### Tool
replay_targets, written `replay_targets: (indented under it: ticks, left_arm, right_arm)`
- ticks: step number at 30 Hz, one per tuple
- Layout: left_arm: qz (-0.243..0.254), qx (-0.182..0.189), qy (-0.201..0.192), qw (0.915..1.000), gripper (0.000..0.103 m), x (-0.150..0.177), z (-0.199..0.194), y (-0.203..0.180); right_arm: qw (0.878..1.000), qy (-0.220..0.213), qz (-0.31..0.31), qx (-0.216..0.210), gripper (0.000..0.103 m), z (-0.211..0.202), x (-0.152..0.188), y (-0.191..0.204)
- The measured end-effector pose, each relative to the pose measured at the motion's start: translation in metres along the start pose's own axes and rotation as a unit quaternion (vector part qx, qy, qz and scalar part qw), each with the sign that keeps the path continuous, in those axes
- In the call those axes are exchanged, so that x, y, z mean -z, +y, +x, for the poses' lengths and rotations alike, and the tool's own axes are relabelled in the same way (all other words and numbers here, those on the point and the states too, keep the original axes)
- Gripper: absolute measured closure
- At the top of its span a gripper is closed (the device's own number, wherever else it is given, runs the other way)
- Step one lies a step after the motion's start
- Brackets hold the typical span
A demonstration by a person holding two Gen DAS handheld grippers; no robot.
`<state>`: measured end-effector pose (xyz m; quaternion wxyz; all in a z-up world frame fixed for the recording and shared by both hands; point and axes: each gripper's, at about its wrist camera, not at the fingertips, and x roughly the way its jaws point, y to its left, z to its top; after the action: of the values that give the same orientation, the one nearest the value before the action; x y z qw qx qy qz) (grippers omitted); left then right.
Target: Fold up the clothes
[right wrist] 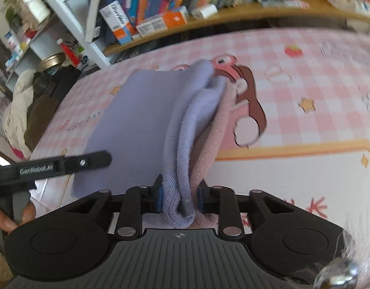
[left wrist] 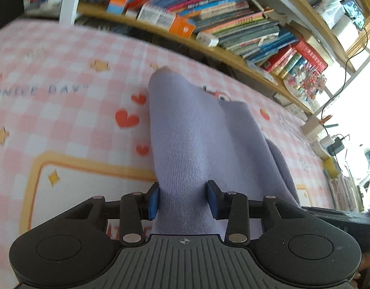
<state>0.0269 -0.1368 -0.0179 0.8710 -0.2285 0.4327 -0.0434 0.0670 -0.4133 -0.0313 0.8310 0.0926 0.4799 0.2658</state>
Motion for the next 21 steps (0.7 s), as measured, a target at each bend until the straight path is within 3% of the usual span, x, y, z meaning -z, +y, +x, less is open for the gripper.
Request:
replay_targets:
  ticks: [4, 9, 12, 17, 21]
  left_arm:
    - [-0.008, 0.004, 0.01, 0.9999, 0.055, -0.002, 0.003, 0.008]
    - [-0.016, 0.019, 0.013, 0.9996, 0.046, -0.006, 0.013, 0.014]
    - [-0.029, 0.031, 0.02, 0.9989, 0.042, -0.009, 0.021, 0.016]
    - [-0.057, 0.037, 0.021, 0.9975, 0.046, -0.006, 0.03, 0.017]
    - [-0.023, 0.015, 0.011, 0.9996, 0.058, -0.006, 0.022, 0.002]
  right_arm:
    - [0.998, 0.014, 0.056, 0.011, 0.036, 0.005, 0.0, -0.019]
    - [0.993, 0.034, 0.107, -0.02, 0.035, 0.015, 0.0, -0.035]
    - [0.994, 0.034, 0.1, -0.034, 0.037, 0.019, -0.003, -0.033]
    - [0.994, 0.034, 0.091, -0.045, 0.045, 0.028, -0.008, -0.026]
    - [0.997, 0.025, 0.062, -0.036, 0.069, 0.024, -0.008, -0.016]
